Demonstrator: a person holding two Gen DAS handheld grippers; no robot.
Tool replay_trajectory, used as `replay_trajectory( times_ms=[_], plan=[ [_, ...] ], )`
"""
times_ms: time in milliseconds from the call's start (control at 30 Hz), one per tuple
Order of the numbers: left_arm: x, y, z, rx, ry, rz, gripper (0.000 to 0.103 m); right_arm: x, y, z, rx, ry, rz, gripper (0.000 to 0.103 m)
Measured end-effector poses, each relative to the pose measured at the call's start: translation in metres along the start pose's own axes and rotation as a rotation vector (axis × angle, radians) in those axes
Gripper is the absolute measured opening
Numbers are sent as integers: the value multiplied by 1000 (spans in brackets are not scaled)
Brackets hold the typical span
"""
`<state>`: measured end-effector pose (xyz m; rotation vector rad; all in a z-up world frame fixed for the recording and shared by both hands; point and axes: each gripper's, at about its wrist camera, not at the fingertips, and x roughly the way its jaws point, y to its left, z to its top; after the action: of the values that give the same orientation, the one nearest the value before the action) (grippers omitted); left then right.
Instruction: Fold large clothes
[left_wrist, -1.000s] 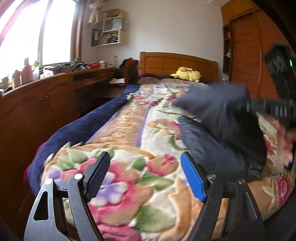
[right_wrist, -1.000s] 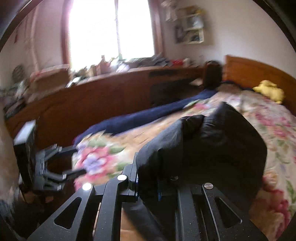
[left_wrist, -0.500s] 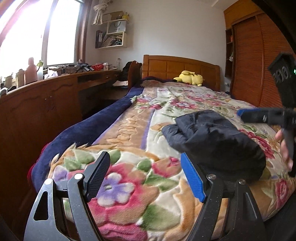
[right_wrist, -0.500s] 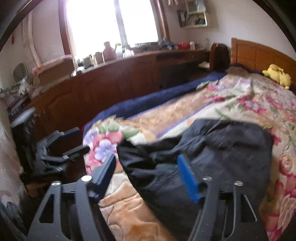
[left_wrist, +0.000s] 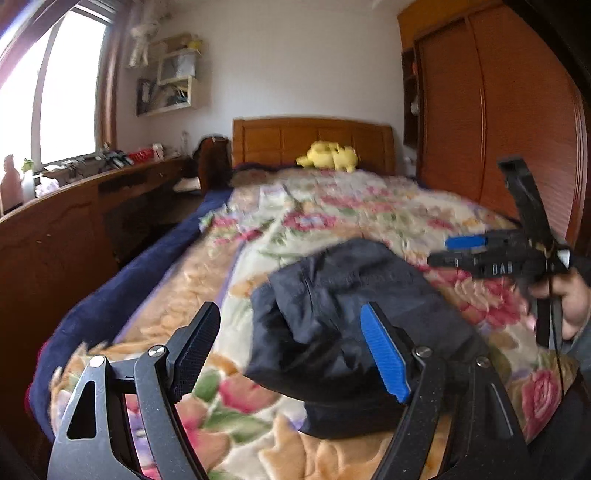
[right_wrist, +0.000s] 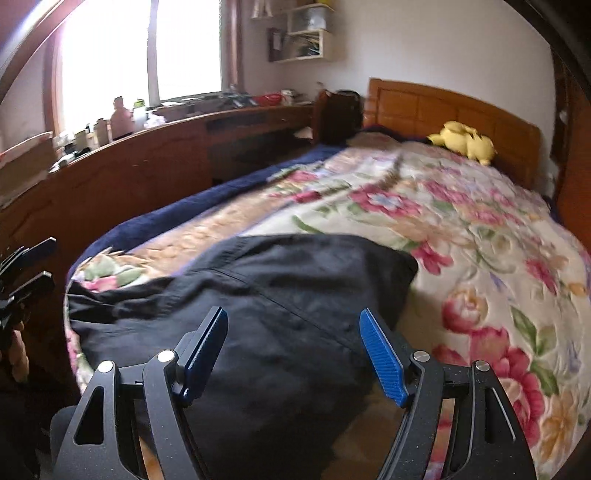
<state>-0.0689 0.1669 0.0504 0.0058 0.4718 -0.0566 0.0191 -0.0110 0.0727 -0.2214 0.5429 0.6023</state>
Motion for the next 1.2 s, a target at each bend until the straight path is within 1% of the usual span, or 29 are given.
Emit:
replay_trajectory(
  times_ms=[100, 167, 300, 400, 500, 667, 767, 867, 967, 1067, 1200],
  plan=[
    [13, -2, -20, 8, 58, 9, 79, 13, -10, 4, 11, 20, -15, 76],
    [18, 0, -33, -14, 91, 5, 79, 10, -13, 8, 12, 30, -27, 76],
    [28, 5, -54, -78, 149, -19, 79, 22, -24, 11, 20, 73, -51, 76],
    [32, -1, -63, -84, 166, -17, 79, 49, -34, 15, 36, 110, -61, 80],
    [34, -5, -66, -80, 174, -14, 79, 67, -39, 17, 59, 144, -42, 84],
    [37, -6, -71, -85, 191, -21, 79, 91, -45, 23, 108, 159, -12, 93],
    [38, -6, -72, -104, 201, -26, 79, 105, -45, 25, 111, 176, -4, 96],
    [36, -10, -73, -104, 209, -14, 79, 114, -49, 23, 133, 184, 30, 96],
    [32, -12, -72, -113, 219, -27, 79, 120, -52, 21, 143, 204, 61, 96],
    [26, -11, -75, -132, 230, -57, 79, 127, -58, 19, 159, 222, 97, 96],
    [25, -3, -82, -197, 259, -115, 79, 129, -58, 17, 152, 220, 113, 94]
  ],
)
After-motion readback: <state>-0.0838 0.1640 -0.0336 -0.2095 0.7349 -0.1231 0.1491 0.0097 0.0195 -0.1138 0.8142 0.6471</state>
